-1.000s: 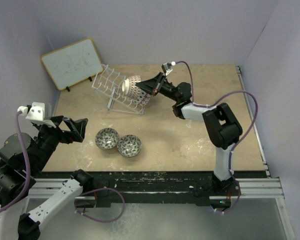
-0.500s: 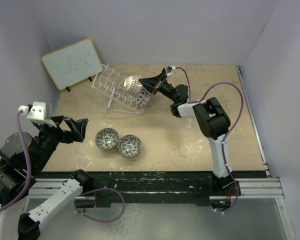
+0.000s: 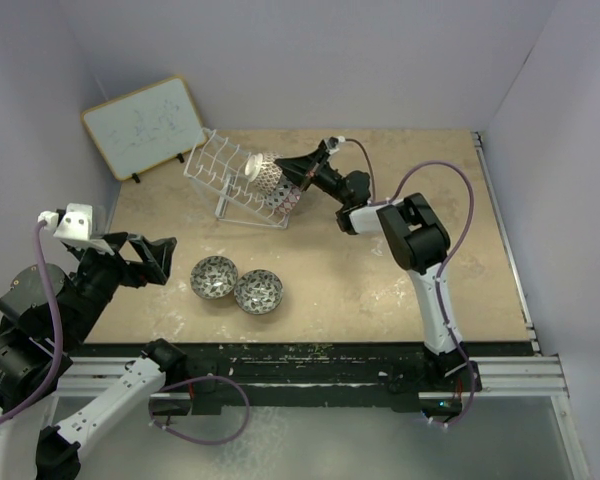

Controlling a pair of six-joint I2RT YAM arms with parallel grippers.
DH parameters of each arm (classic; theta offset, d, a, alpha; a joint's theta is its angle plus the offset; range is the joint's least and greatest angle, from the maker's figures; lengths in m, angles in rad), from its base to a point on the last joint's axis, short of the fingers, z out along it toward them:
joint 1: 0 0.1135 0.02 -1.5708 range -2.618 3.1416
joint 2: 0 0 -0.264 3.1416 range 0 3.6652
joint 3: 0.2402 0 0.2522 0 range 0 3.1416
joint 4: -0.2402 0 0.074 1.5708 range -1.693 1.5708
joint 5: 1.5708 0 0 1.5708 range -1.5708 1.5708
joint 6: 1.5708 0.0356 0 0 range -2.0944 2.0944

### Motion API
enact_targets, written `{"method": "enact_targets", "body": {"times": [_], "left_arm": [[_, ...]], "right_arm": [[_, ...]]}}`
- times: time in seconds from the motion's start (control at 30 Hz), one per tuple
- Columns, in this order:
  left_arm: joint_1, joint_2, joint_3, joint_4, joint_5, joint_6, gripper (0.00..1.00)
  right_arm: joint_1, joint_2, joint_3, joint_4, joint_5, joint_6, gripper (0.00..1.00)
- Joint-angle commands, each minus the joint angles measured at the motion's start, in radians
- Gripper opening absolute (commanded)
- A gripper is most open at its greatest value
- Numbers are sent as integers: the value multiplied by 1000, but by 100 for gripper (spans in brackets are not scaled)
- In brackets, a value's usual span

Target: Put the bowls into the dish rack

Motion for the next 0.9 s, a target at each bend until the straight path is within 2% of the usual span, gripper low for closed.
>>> {"method": "enact_targets", "body": {"times": [0.0, 0.87], "left_arm": [[5, 6, -3, 22, -2, 6, 99], [4, 1, -11, 28, -1, 11, 99]], "right_arm": [[9, -11, 80, 390, 38, 55, 0], [29, 53, 17, 390, 94, 98, 2]]}}
